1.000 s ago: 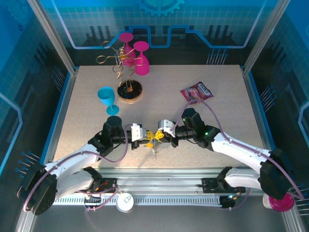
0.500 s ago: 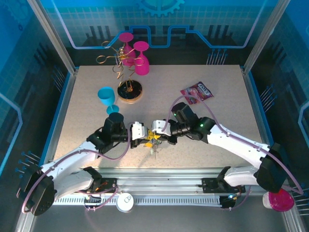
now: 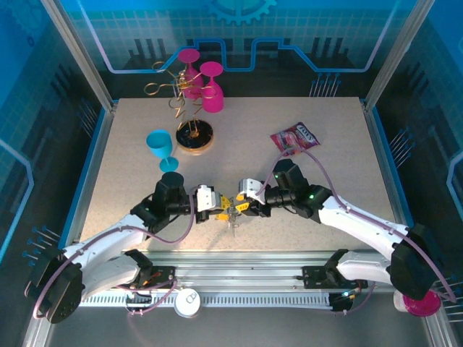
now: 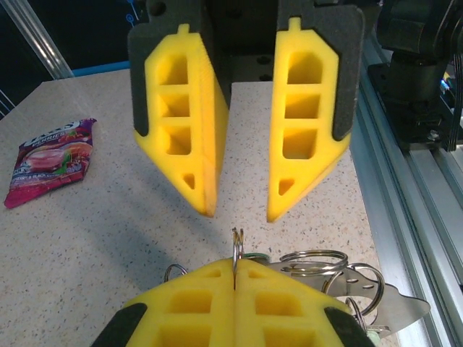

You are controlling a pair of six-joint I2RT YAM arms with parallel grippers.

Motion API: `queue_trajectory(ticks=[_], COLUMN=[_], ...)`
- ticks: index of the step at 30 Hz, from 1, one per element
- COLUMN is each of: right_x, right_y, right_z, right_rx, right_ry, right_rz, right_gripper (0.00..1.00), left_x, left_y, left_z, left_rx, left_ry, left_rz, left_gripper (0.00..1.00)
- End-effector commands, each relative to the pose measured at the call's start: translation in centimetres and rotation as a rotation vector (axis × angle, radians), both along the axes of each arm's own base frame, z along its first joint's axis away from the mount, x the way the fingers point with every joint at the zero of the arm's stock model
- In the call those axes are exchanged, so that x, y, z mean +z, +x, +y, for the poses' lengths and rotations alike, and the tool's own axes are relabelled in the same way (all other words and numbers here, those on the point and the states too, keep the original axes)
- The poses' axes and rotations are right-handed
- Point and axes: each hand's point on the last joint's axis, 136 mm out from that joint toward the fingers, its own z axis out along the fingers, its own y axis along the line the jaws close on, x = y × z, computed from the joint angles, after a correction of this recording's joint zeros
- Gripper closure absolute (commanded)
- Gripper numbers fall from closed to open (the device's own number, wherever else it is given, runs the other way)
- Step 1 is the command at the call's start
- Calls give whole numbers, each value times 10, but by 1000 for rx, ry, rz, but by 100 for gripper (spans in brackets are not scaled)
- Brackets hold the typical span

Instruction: Put the keys on the keyring

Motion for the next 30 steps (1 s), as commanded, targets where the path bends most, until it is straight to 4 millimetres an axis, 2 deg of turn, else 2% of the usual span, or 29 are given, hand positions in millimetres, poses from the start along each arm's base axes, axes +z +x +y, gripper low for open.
queue_trajectory(ticks=[1,12,14,16,17,18,19,21,26,30], right_x=[11,7,8,11,12,13,13,10,0,7], right_y=[-1,2,2,2,2,1,0,-2,-8,-11], right_z=[8,11,12,12,12,11,10,9,12,21], right_rx=[39,46,50,52,55,57,59,71,119,148], right_ry=[66,65,67,69,64,55,37,-22,-199,-223], right_rz=[-2,2,-1,-3,-4,-7,-13,-31,-86,-116], right_gripper=[71,82,89,100,100,100,100,100,100,100], left_x=[18,21,22,22,22,21,20,17,11,11], left_y=[-6,-9,-10,-8,-7,-4,-3,0,2,2], left_z=[-6,-6,-7,-6,-6,-5,-4,-2,0,0], left_rx=[-46,-56,-59,-52,-43,-27,-16,-1,2,-4], left_ry=[-74,-98,-103,-102,-99,-92,-81,-44,24,43], left_rz=[-49,-44,-43,-42,-43,-45,-47,-49,-32,-29], left_gripper=[100,100,100,100,99,88,84,80,80,84])
